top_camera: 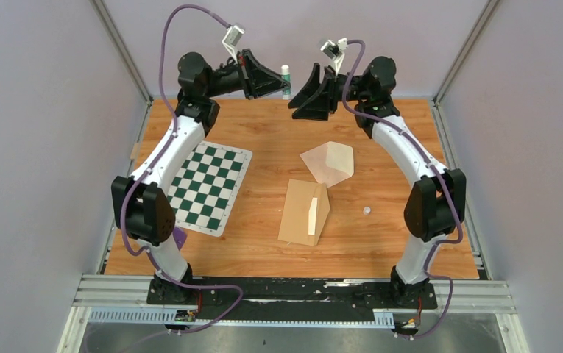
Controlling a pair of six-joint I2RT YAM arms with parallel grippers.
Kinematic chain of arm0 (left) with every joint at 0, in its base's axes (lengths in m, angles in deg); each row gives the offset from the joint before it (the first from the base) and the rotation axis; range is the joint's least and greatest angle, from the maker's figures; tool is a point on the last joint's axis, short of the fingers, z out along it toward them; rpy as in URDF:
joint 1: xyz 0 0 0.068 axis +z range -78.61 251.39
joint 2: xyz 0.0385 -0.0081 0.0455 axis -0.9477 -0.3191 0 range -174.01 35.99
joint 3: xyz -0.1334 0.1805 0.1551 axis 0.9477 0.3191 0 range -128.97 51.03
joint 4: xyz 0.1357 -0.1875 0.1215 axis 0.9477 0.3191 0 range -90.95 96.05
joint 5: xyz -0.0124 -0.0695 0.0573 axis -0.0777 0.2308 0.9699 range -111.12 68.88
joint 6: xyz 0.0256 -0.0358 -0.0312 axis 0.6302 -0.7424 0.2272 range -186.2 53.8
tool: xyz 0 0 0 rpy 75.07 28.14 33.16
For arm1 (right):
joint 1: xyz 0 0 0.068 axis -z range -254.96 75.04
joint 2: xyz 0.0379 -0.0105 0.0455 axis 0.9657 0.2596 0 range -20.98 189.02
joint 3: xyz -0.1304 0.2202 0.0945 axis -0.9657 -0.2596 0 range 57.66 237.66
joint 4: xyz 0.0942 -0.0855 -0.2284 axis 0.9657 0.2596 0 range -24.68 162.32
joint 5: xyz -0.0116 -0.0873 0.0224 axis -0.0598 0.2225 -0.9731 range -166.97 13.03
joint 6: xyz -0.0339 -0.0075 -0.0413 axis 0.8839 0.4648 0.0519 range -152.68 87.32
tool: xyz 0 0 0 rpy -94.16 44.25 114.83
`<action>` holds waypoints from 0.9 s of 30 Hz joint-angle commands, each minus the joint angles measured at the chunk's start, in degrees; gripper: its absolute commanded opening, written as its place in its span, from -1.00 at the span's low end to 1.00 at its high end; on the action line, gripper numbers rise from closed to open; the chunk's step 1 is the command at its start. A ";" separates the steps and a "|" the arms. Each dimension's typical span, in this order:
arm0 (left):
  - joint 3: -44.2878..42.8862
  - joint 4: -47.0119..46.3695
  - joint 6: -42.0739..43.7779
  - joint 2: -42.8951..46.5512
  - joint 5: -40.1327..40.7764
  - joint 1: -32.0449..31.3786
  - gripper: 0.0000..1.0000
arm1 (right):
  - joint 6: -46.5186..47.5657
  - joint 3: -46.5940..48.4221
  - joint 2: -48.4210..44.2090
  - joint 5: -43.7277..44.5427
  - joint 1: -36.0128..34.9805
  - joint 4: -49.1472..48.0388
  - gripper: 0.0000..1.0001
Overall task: Place the letter into the envelope and seal it
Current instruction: Unscrew the solid glue, then adjust the solid glue.
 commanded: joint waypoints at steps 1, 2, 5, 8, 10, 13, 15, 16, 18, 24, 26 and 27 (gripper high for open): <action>-1.44 5.14 4.51 2.45 7.63 1.28 -1.00 | 11.70 -0.85 -5.67 3.46 2.98 12.89 0.28; -1.62 8.48 5.43 3.07 11.18 1.28 -1.00 | 16.28 -1.36 -7.01 6.75 3.58 17.04 0.31; -2.17 14.46 4.90 4.15 18.32 1.28 -1.00 | 36.58 -2.84 -13.03 23.72 2.78 30.47 0.37; -3.30 23.61 1.75 4.54 28.14 1.28 -1.00 | 52.83 -16.33 -22.25 44.38 -2.50 21.68 0.41; -4.03 27.40 -2.31 4.60 32.75 1.32 -1.00 | 54.69 -23.48 -26.06 49.54 -4.49 10.79 0.33; -5.29 32.09 -9.13 4.36 36.96 1.28 -1.00 | 55.60 -23.87 -25.06 57.35 -8.59 8.51 0.20; -6.37 36.00 -14.32 4.21 39.82 1.28 -1.00 | 52.91 -23.17 -23.51 62.52 -10.41 7.28 0.21; -6.80 37.97 -15.87 4.20 41.17 1.23 -1.00 | 51.65 -23.03 -22.93 62.69 -10.85 6.36 0.22; -6.95 40.00 -20.61 4.46 42.26 1.04 -1.00 | 51.01 -22.35 -21.58 63.37 -12.04 5.00 0.22; -6.45 41.70 -26.20 6.24 43.33 0.40 -1.00 | 48.93 -17.09 -16.03 67.54 -14.25 5.93 0.24; -6.31 41.58 -27.41 6.70 43.17 0.32 -1.00 | 46.16 -15.72 -14.50 66.65 -14.26 4.41 0.24; -6.29 41.60 -27.93 6.97 43.17 0.27 -1.00 | 44.27 -14.75 -13.84 65.94 -14.32 3.50 0.24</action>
